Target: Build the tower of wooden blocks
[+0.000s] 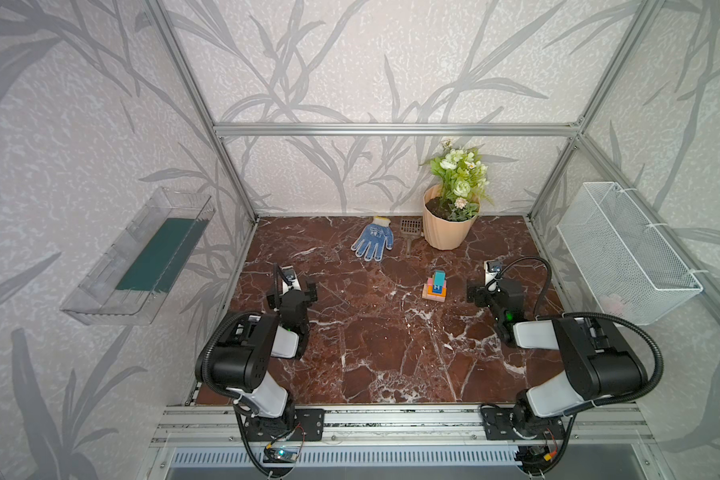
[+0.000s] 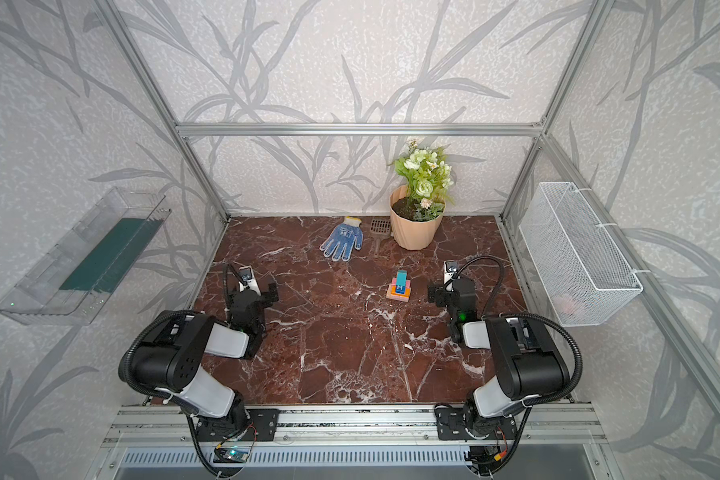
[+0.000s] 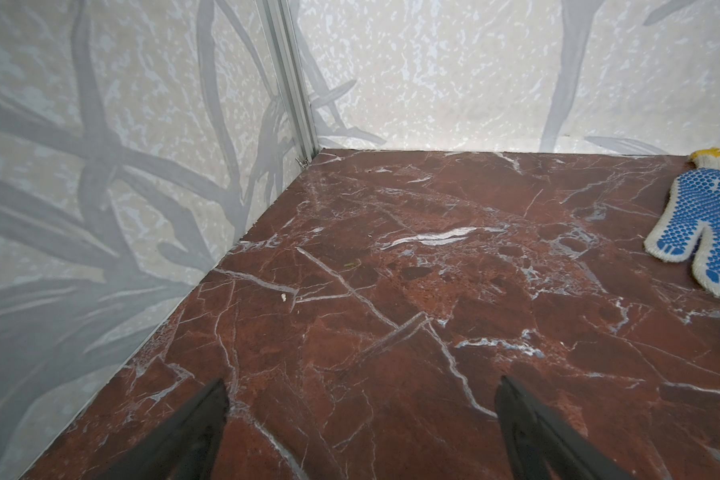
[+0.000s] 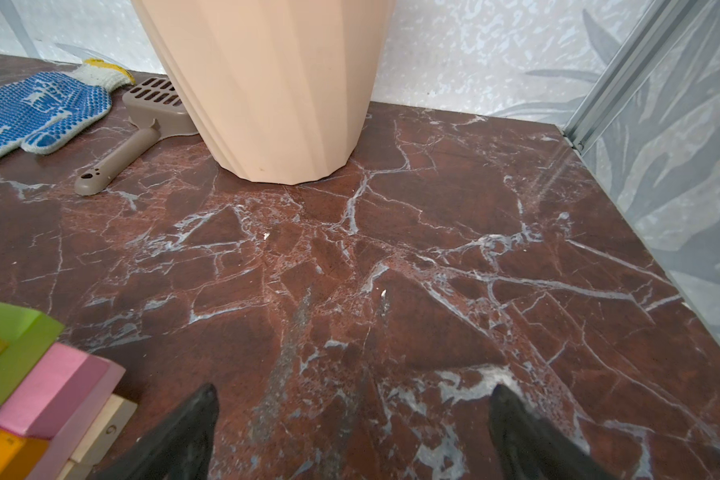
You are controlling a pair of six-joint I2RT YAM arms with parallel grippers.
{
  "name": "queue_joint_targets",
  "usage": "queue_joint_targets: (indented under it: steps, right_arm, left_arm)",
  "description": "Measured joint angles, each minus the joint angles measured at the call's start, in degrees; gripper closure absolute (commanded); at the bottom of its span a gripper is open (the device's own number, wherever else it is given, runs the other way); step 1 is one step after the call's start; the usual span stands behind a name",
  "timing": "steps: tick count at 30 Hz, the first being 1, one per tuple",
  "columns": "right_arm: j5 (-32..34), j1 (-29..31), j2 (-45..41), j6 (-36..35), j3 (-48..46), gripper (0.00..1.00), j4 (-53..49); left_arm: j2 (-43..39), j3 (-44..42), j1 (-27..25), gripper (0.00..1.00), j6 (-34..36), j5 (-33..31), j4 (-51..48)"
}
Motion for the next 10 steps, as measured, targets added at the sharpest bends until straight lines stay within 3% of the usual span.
queue_joint_targets:
  steps: [10]
  right_arm:
    - [-0.42, 0.0, 0.0, -0.11, 0.02, 0.01, -0.11]
  left_arm:
    - [0.0, 0.0, 0.0, 0.01, 0.0, 0.0, 0.0]
